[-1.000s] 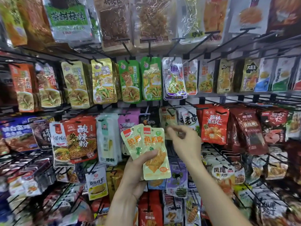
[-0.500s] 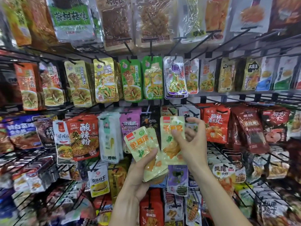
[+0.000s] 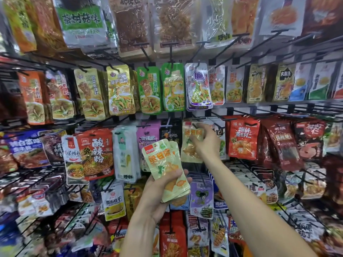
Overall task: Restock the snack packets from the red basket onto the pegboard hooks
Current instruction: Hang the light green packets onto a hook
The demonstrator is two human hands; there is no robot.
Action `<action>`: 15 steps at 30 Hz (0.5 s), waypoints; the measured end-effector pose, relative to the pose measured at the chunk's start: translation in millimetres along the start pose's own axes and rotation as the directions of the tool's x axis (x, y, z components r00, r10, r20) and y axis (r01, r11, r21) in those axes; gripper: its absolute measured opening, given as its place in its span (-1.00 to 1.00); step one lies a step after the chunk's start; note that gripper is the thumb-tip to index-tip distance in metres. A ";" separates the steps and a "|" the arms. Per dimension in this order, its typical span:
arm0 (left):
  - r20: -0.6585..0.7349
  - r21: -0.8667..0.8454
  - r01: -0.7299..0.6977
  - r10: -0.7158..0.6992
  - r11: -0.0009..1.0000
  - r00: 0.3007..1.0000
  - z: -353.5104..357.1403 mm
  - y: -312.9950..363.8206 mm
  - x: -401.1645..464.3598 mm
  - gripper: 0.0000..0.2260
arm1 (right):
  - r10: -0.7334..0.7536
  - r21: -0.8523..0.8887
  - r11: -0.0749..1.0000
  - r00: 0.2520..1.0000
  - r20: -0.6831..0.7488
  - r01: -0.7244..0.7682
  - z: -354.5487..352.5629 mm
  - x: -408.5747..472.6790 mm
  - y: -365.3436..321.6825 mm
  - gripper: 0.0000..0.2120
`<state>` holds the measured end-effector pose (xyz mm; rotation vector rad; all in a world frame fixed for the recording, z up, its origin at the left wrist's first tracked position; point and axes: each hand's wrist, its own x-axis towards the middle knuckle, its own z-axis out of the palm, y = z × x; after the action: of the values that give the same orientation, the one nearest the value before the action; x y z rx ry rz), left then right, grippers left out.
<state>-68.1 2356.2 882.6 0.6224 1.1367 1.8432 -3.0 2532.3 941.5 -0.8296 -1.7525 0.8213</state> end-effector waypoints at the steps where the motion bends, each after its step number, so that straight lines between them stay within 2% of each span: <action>1: 0.003 0.005 -0.002 0.002 1.000 1.000 0.8 0.1 -0.2 -0.50 | 0.014 -0.035 0.999 0.999 0.042 -0.013 2.9 2.9 0.9 -0.54; 4: 0.008 0.034 -0.008 0.008 0.999 1.000 0.4 -0.7 -0.4 -0.51 | 0.016 -0.095 0.995 0.999 0.048 -0.011 -2.4 -10.3 3.9 -0.52; 7: 0.008 0.071 -0.031 0.031 0.997 1.000 -0.7 -4.8 1.9 -0.40 | -0.012 0.049 0.999 0.999 0.052 0.009 -16.2 -53.3 2.4 -0.62; 9: 0.004 0.086 -0.032 0.032 0.996 0.999 4.1 -7.8 3.2 -0.36 | 0.029 0.173 0.983 0.988 0.149 -0.055 -22.8 -80.4 -2.5 -0.58; 11: 0.023 0.097 -0.037 0.035 0.995 0.999 10.3 -11.6 4.5 -0.37 | 0.086 0.192 0.973 0.971 0.225 -0.130 -24.6 -91.6 -1.6 -0.51; 15: 0.066 0.107 -0.040 0.033 0.993 0.997 18.1 -17.7 6.5 -0.40 | 0.140 0.243 0.947 0.950 0.279 -0.211 -31.5 -87.6 7.4 -0.59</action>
<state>-50.4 2373.9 875.1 0.7645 1.1955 1.7882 52.3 2468.2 901.8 -0.7268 -1.7516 1.3090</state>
